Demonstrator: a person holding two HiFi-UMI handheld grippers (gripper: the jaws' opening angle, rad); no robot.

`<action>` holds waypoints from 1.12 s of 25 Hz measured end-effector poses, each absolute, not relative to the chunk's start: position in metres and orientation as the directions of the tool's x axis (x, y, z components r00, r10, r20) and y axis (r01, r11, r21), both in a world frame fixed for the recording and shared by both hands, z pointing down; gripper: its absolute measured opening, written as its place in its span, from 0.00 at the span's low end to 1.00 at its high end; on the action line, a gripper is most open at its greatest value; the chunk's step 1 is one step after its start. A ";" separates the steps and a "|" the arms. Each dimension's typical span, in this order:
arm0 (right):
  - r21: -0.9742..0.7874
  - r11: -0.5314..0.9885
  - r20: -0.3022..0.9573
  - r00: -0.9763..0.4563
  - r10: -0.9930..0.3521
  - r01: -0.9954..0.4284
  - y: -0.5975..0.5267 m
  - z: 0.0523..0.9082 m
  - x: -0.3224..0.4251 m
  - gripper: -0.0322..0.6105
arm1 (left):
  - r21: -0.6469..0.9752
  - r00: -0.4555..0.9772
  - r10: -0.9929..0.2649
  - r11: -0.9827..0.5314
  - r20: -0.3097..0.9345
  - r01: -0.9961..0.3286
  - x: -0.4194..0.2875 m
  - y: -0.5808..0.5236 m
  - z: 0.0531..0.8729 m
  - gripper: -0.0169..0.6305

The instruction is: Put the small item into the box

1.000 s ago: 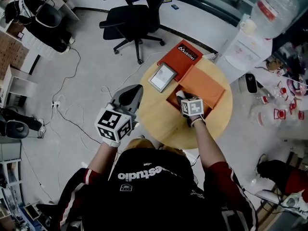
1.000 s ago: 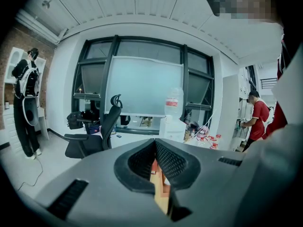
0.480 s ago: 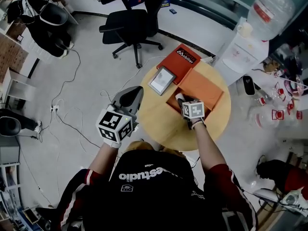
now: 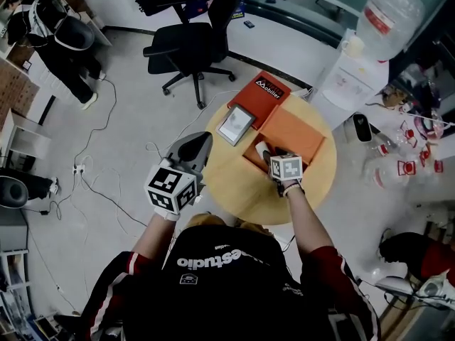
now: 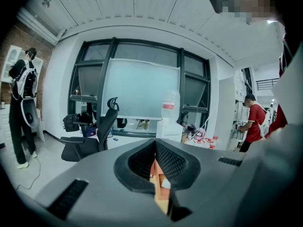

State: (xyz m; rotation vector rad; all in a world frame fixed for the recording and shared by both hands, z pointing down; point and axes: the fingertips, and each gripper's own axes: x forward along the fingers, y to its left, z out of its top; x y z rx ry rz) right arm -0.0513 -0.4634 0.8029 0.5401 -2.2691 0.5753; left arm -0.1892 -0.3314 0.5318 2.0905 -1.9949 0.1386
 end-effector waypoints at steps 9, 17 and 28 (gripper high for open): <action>-0.244 0.765 0.722 -0.638 -0.268 -0.597 -0.466 0.793 -0.026 0.37 | 0.124 0.095 -0.970 -0.068 0.225 -0.990 -0.181 -0.341 0.529 0.05; -0.241 0.705 0.712 -0.615 -0.338 -0.667 -0.468 0.776 0.011 0.37 | 0.123 0.176 -0.965 -0.154 0.195 -0.980 -0.164 -0.361 0.517 0.05; -0.268 0.588 0.683 -0.581 -0.443 -0.763 -0.474 0.737 0.048 0.37 | 0.126 0.249 -0.957 -0.232 0.145 -0.965 -0.166 -0.393 0.486 0.05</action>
